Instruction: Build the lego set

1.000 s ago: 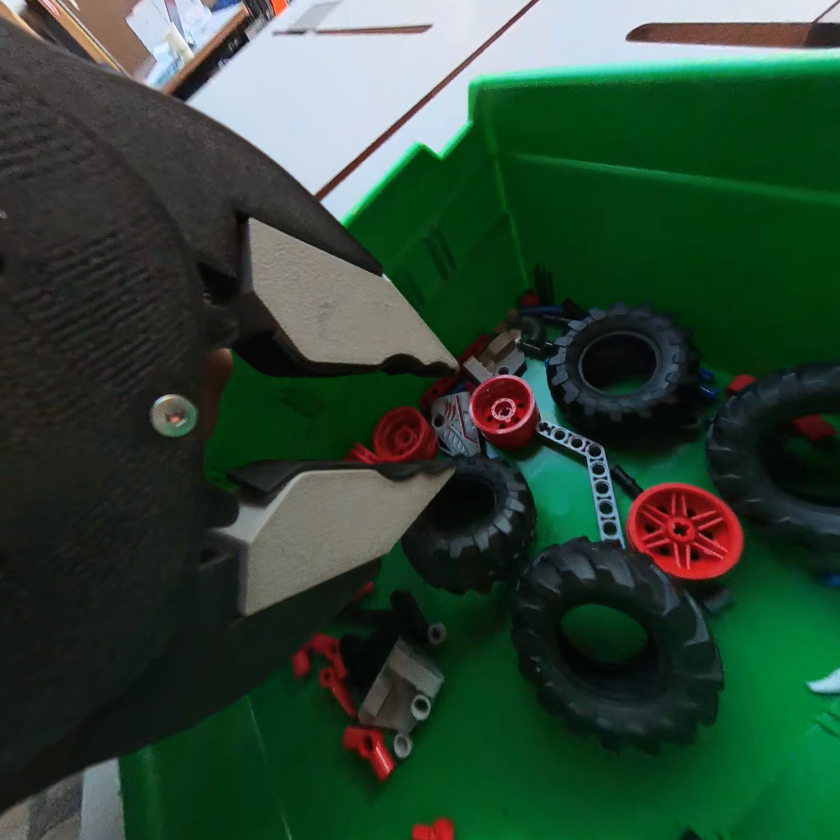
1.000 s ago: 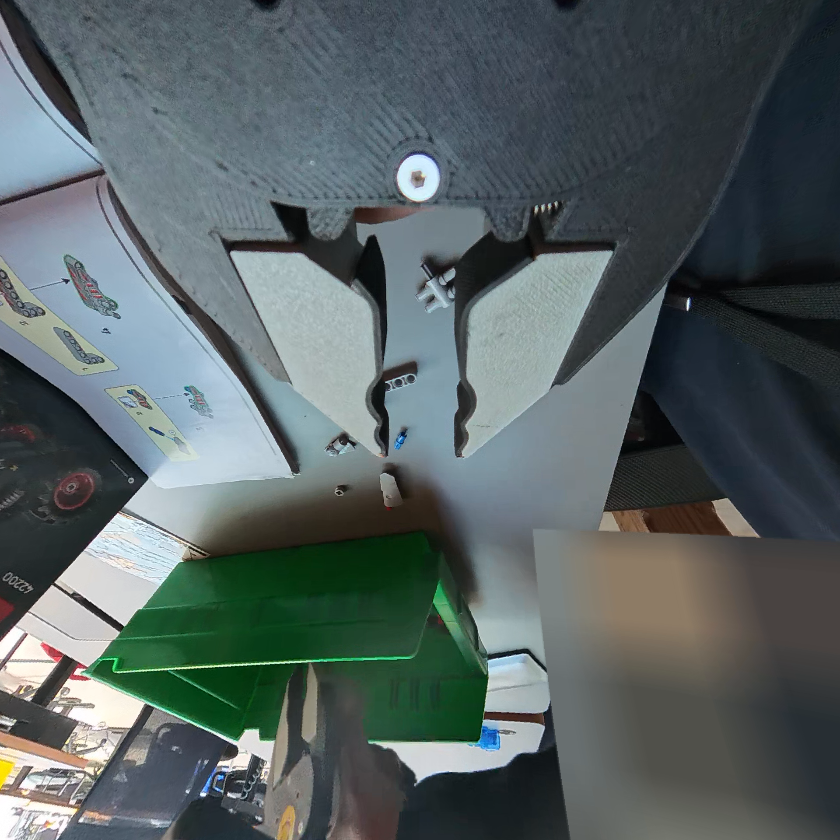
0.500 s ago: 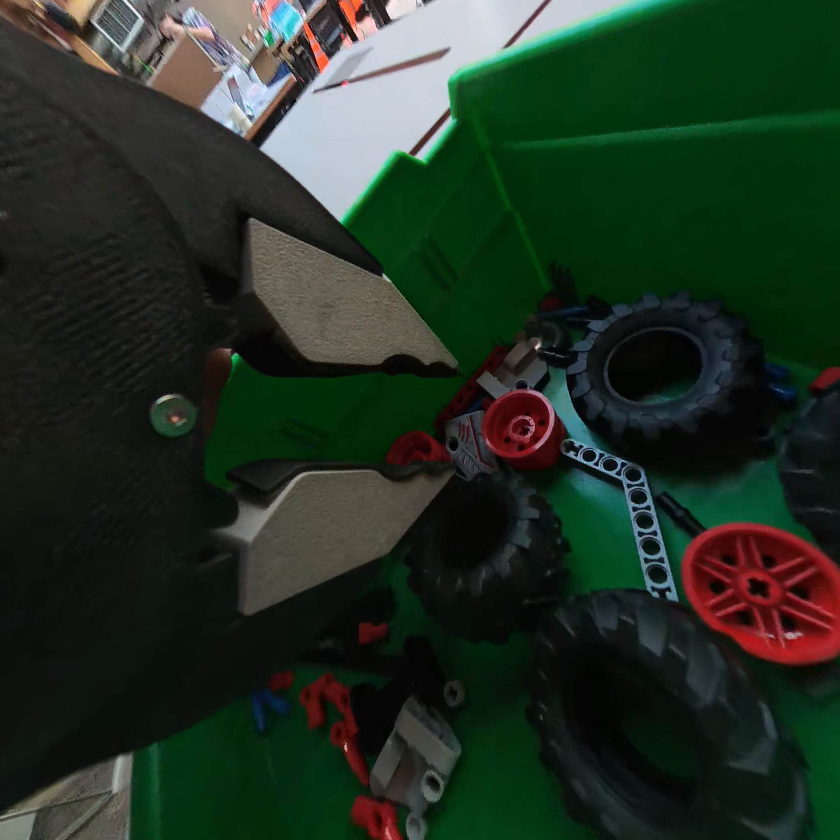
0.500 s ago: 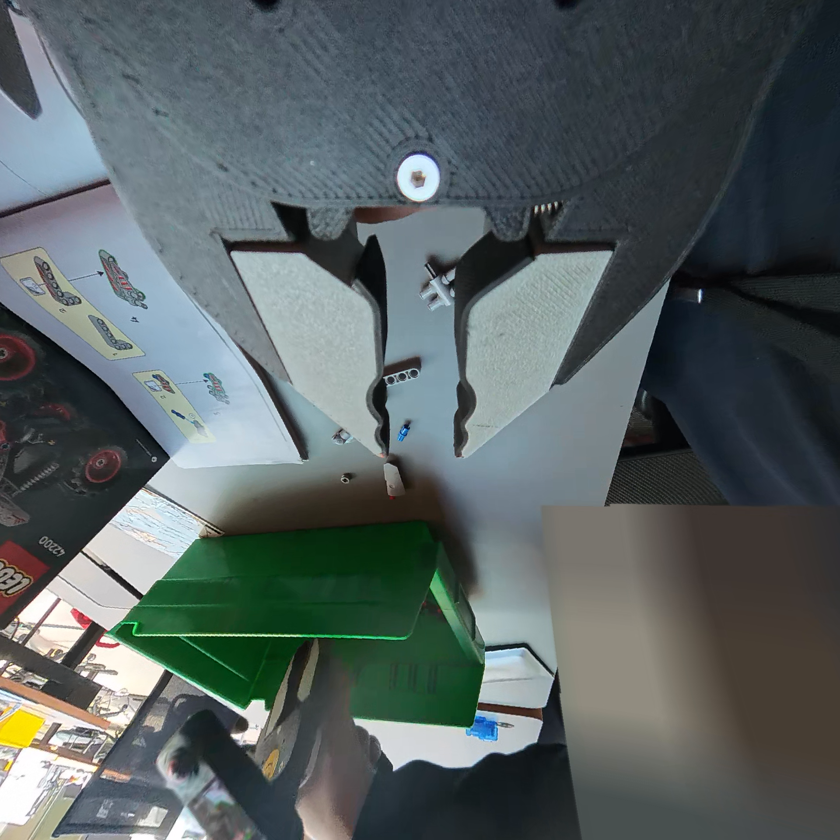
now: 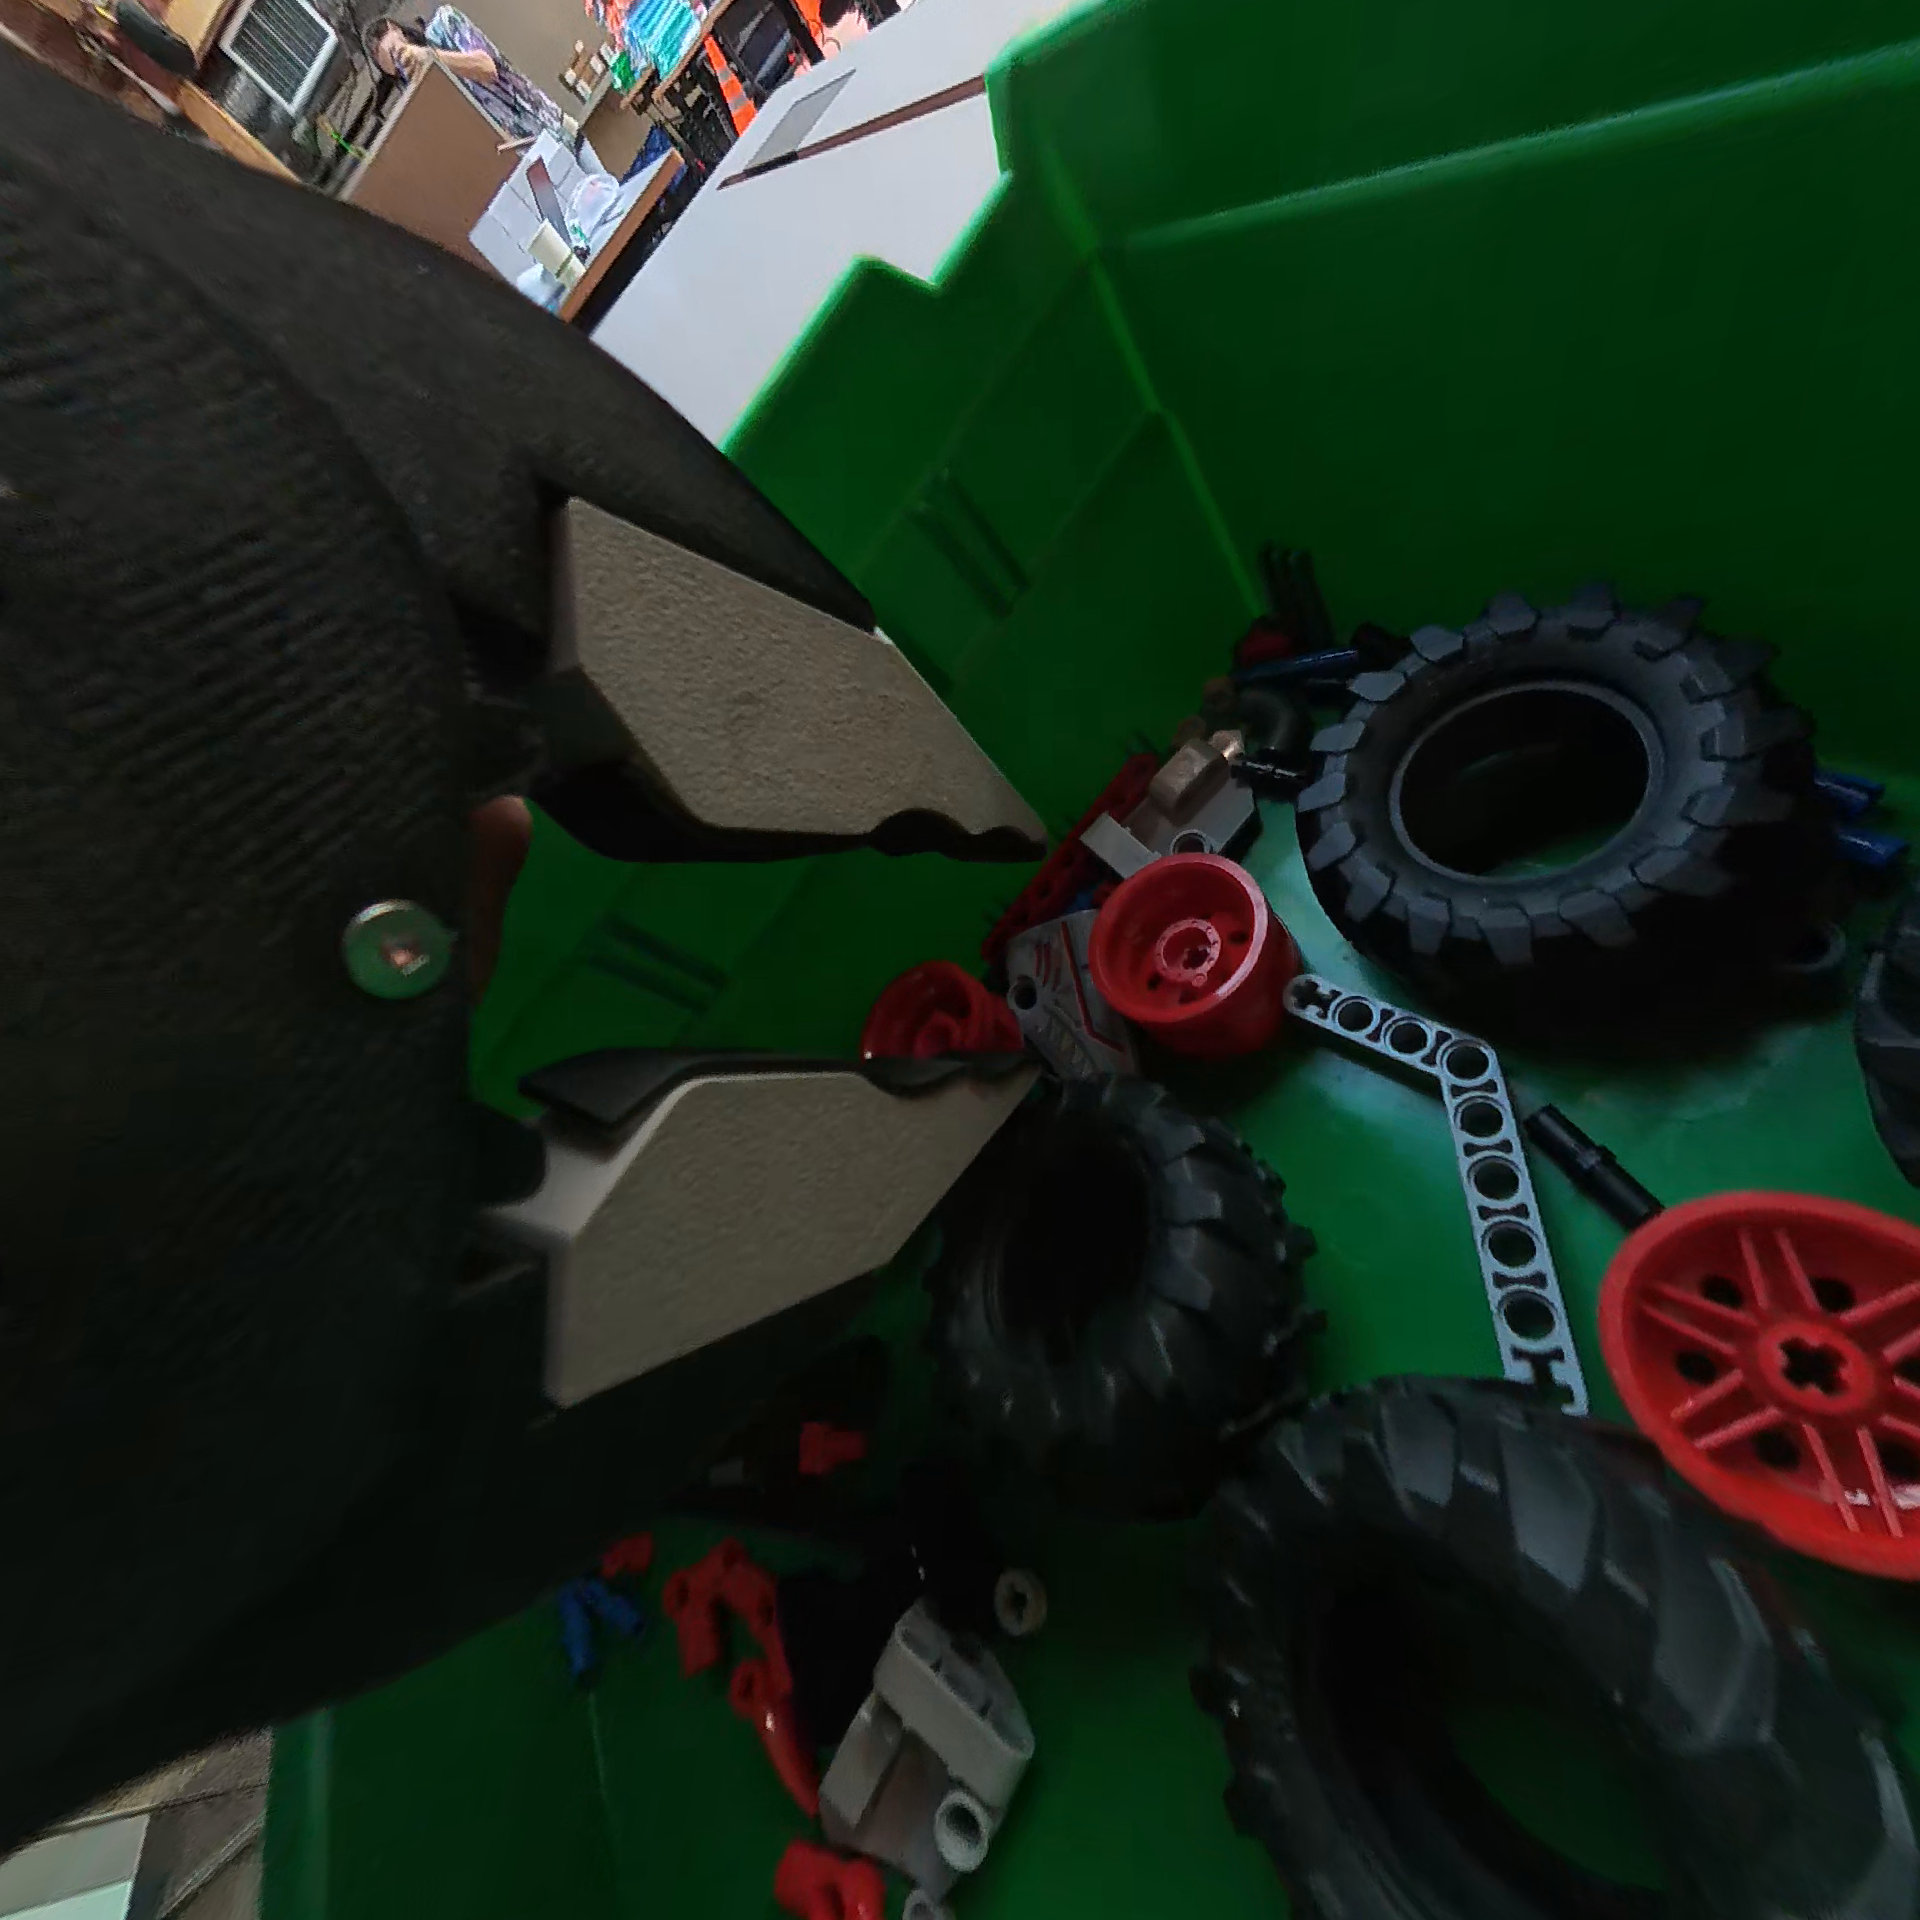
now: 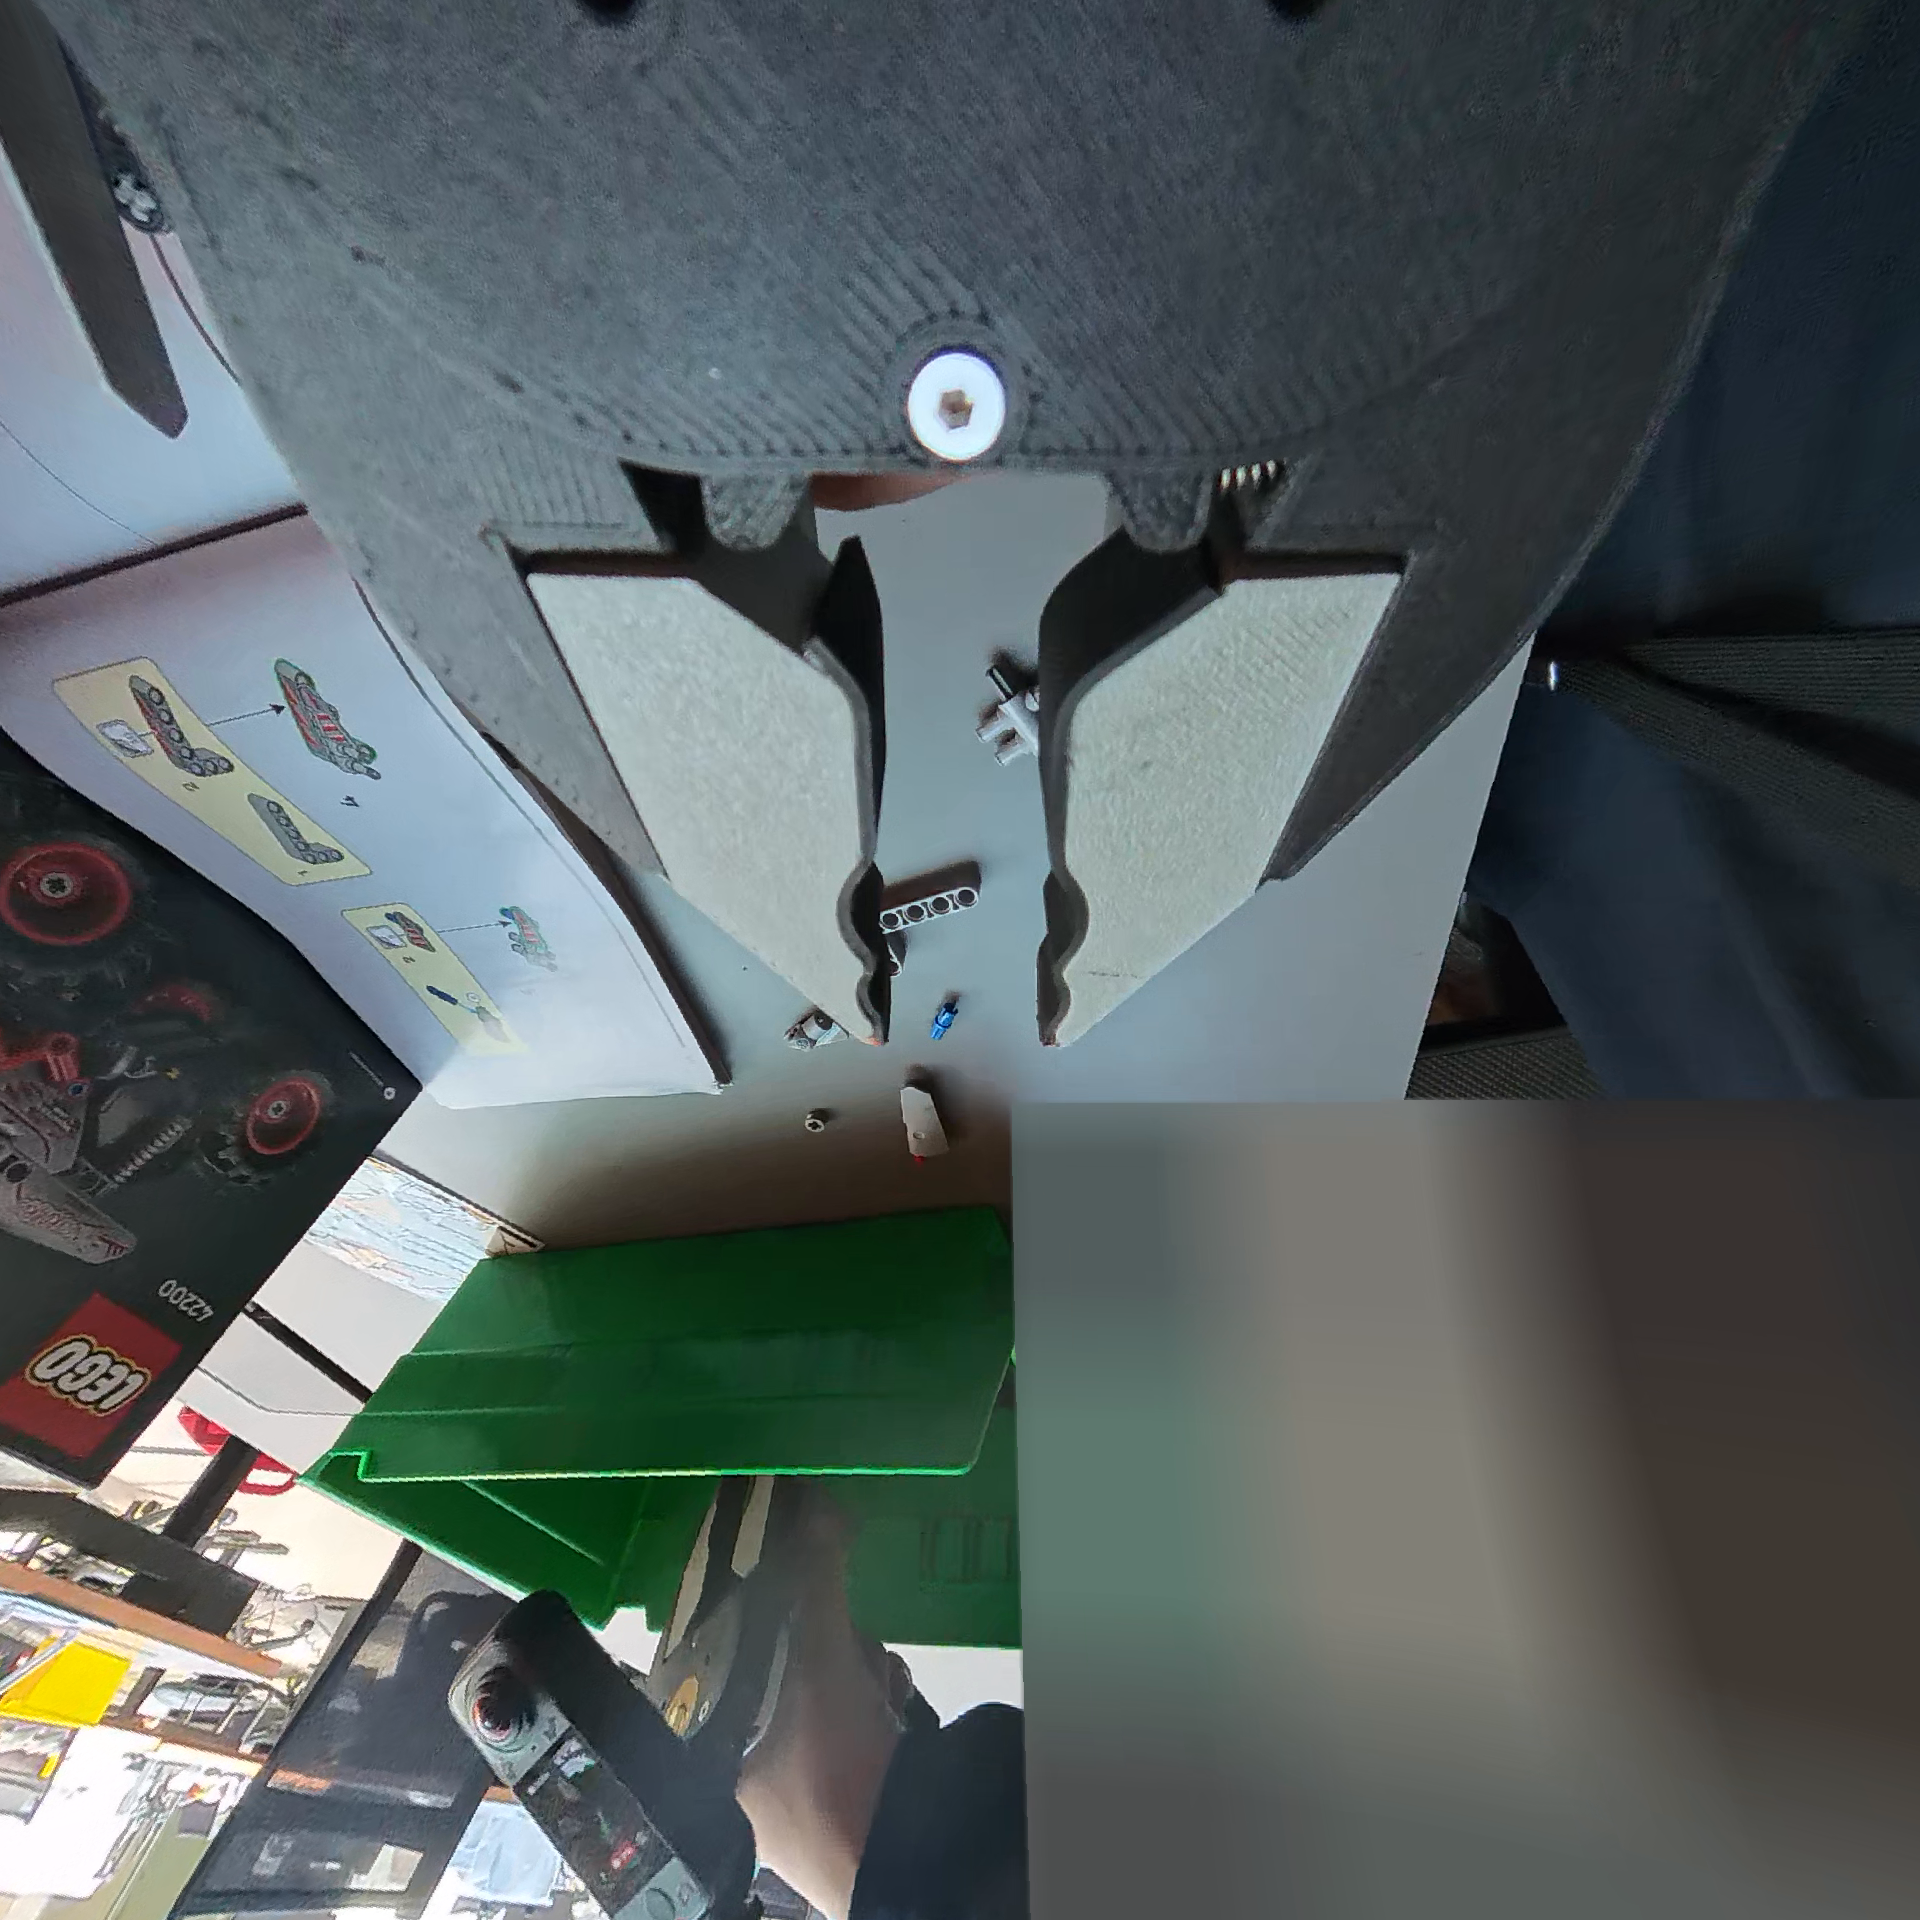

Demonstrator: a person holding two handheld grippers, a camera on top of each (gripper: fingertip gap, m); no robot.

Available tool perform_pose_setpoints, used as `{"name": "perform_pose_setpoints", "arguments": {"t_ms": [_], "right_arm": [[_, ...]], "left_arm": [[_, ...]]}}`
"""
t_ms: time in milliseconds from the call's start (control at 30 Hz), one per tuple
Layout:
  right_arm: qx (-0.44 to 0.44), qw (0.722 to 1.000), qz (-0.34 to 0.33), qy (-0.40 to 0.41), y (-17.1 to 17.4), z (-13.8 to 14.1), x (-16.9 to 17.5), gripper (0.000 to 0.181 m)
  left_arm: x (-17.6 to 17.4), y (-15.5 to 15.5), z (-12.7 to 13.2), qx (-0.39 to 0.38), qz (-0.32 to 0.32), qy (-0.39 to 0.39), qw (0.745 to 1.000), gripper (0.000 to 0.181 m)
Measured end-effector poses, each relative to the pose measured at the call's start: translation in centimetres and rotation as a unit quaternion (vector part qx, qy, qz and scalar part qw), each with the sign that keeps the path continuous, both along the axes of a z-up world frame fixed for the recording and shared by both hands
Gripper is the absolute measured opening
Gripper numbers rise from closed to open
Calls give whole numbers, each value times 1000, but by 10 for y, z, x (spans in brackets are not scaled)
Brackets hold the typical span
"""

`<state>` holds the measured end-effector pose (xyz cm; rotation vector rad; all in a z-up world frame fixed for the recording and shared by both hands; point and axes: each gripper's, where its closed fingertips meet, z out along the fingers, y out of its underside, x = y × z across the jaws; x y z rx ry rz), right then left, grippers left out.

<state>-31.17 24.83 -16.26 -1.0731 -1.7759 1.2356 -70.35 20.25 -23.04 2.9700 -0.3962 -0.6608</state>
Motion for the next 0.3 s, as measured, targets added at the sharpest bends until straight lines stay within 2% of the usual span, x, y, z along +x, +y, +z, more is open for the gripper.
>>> {"name": "perform_pose_setpoints", "arguments": {"t_ms": [33,300], "right_arm": [[0,1000,1,-1,0,-1,0,26],[5,1000,3,-11,-1,-7,-2,26]], "left_arm": [[1,1,0,3,0,-6,1000,33],[3,6,3,21,9,-34,999,39]]}}
